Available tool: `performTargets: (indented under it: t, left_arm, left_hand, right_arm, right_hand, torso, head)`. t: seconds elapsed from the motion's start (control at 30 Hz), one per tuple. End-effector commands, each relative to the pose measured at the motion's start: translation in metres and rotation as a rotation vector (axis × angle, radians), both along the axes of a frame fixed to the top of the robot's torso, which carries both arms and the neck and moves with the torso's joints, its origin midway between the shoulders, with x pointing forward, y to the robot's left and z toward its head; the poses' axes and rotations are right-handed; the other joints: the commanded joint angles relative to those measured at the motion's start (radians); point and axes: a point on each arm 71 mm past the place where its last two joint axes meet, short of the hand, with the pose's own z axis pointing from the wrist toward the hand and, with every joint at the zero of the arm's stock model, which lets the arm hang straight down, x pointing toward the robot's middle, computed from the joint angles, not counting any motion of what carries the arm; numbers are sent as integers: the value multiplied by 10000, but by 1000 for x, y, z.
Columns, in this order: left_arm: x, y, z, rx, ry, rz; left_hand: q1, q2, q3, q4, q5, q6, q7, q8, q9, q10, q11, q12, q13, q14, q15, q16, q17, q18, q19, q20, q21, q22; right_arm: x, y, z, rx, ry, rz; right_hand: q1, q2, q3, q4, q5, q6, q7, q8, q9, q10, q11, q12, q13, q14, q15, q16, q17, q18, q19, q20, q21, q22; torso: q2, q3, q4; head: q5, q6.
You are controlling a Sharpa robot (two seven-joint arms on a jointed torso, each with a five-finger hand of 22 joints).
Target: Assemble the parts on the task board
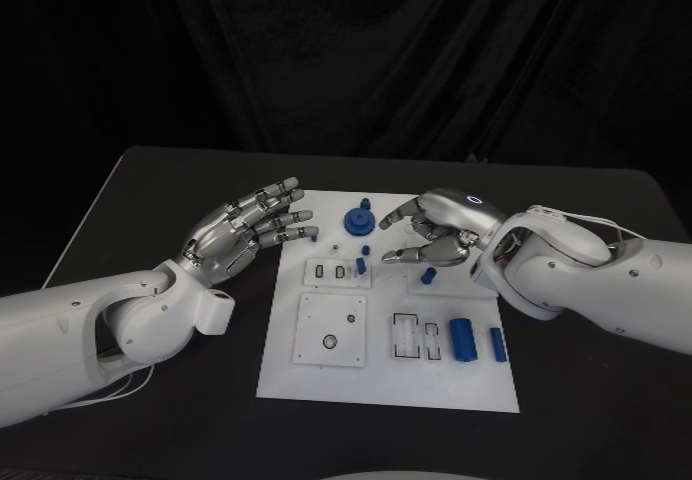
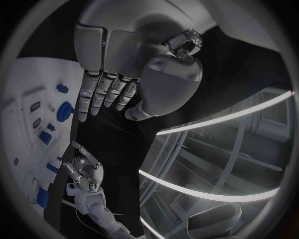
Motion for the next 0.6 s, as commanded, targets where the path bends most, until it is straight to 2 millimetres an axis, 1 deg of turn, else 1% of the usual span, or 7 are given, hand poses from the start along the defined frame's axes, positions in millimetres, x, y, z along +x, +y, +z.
performTargets:
  t: [0.03,0.13,0.33,0.37,0.4,0.5,0.6]
  left_arm:
    - [6,-1,9,612,-515,772]
    - [12,-1,17,1044,-830,1119]
    - [21,-2,25,1828,-1258,1575]
    - [24,-3,26,2071,-1336,1658]
    - [27,-4,27,2325,-1405,1725]
    - [34,-9,30,2923,-1460,1886]
    - [42,-15,32,3507,-1361,1949]
  left_hand:
    - [-14,-173,135,2,68,314,47,92,34,1023,209,273,284,849,-112,800,135,-45,406,-46,297,125]
    - [-1,-356,356,-43,151,791,157,179,65,3341,361,865,1020,1523,-374,1420,182,131,997,-135,827,370]
    - [-28,-533,540,92,128,1436,336,264,95,4766,218,1299,1774,2549,-677,2460,432,265,1658,-315,1726,840]
    - [-55,-599,551,206,96,1619,351,282,102,5164,48,1470,2086,2932,-840,2888,592,336,1869,-406,2081,1039]
    - [-60,-634,568,286,69,1699,355,280,101,5275,-20,1507,2287,3056,-897,3127,690,367,1926,-462,2293,1167]
    - [-125,-730,538,542,-67,2392,447,428,175,6492,-513,2245,3048,3838,-1281,3985,1063,572,2330,-642,2980,1557]
    - [-200,-1128,634,1281,-221,4071,530,764,270,6927,-1269,4848,4913,4782,-2025,6122,2210,895,2837,-985,4917,2751]
  right_arm:
    - [2,-12,2,1792,1348,-135]
    - [7,-28,2,2682,1985,-616]
    - [14,-50,1,4112,3015,-1078]
    - [15,-55,1,4444,3257,-1114]
    - [15,-59,0,4779,3500,-1130]
    - [15,-69,-2,5577,4150,-1013]
    - [13,-76,-5,6341,4765,-763]
  right_hand:
    - [-38,162,-71,114,-27,146,28,69,0,1042,80,28,2628,912,90,-31,2132,182,292,100,-27,1842]
    - [-412,681,-173,501,-9,385,73,174,11,1042,183,28,2628,871,180,-119,1993,221,205,196,-149,1763]
    - [-1270,1755,-310,510,782,785,22,438,25,726,167,-162,2285,698,197,-450,1500,397,-181,275,-712,1400]
    - [-1340,1810,-356,521,953,801,13,468,22,631,164,-218,2186,654,191,-524,1393,423,-251,273,-813,1338]
    - [-1627,1923,-603,531,2182,859,1,544,20,211,144,-471,1764,409,192,-926,836,545,-597,266,-1285,1046]
    - [-1735,2298,-945,547,2365,862,13,710,6,-635,181,-968,993,-128,237,-1691,-169,769,-1290,310,-2260,479]
    - [-1884,2637,-1264,525,2307,768,84,809,-25,-1547,257,-1470,262,-722,342,-2350,-989,965,-2013,399,-3233,-56]
  torso:
    - [-42,8,18]
    - [-159,62,7]
    - [-431,197,-28]
    - [-474,225,-46]
    - [-534,269,-72]
    - [-658,344,-59]
    - [-790,433,-98]
  head:
    - [67,175]
    - [140,277]
    - [217,281]
    - [242,281]
    - [282,251]
    - [299,238]
    - [344,212]
